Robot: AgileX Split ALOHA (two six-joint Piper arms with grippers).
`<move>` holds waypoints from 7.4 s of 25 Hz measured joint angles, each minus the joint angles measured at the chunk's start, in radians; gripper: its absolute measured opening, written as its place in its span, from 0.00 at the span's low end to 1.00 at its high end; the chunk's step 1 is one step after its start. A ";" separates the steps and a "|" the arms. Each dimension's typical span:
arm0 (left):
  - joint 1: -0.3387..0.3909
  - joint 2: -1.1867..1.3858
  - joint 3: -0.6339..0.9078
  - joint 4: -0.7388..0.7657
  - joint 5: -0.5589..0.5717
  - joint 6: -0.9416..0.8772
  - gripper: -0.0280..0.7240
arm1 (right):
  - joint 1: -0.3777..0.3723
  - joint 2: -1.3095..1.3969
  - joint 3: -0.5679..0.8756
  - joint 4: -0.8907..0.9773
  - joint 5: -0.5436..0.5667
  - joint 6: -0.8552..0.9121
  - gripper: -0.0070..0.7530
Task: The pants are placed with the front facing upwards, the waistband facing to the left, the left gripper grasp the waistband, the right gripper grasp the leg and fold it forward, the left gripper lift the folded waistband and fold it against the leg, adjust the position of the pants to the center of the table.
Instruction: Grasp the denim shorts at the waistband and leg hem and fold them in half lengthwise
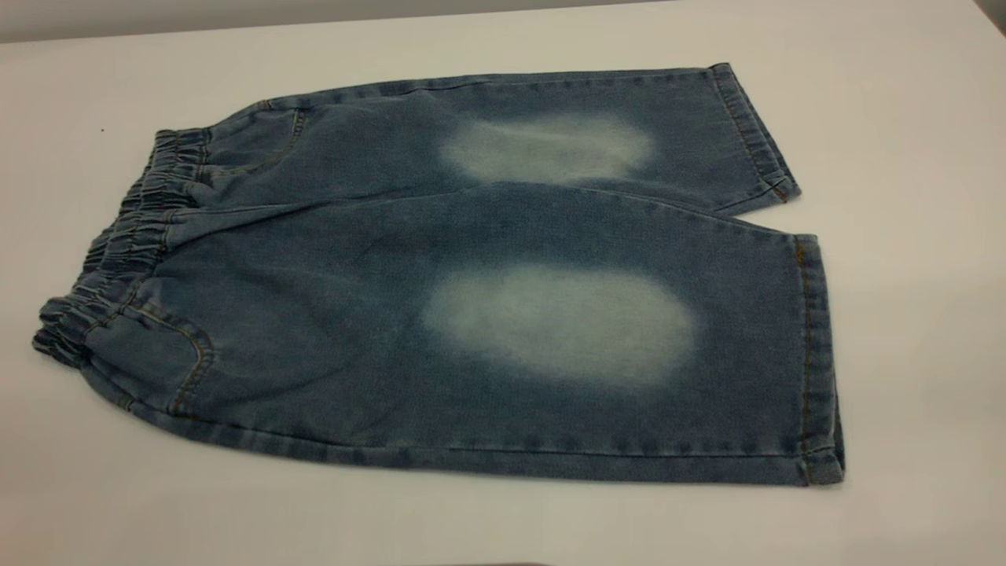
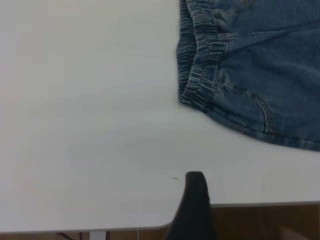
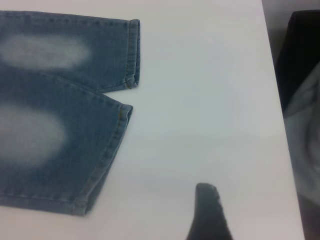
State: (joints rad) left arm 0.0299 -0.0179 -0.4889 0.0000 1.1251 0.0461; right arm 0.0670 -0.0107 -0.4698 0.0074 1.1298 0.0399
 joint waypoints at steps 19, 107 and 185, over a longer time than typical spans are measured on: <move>0.000 0.000 0.000 0.000 0.000 0.000 0.79 | 0.000 0.000 0.000 0.000 0.000 0.000 0.56; 0.128 1.956 -0.338 -0.256 -0.737 -0.100 0.79 | 0.000 1.296 -0.025 1.160 -0.528 -0.895 0.78; -0.031 1.889 -0.505 -0.262 -0.620 -0.004 0.15 | 0.000 2.162 0.012 1.813 -0.359 -1.515 0.55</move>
State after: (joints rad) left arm -0.0012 1.8713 -0.9943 -0.2622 0.5049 0.0418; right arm 0.0670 2.1515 -0.4581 1.8202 0.7711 -1.4748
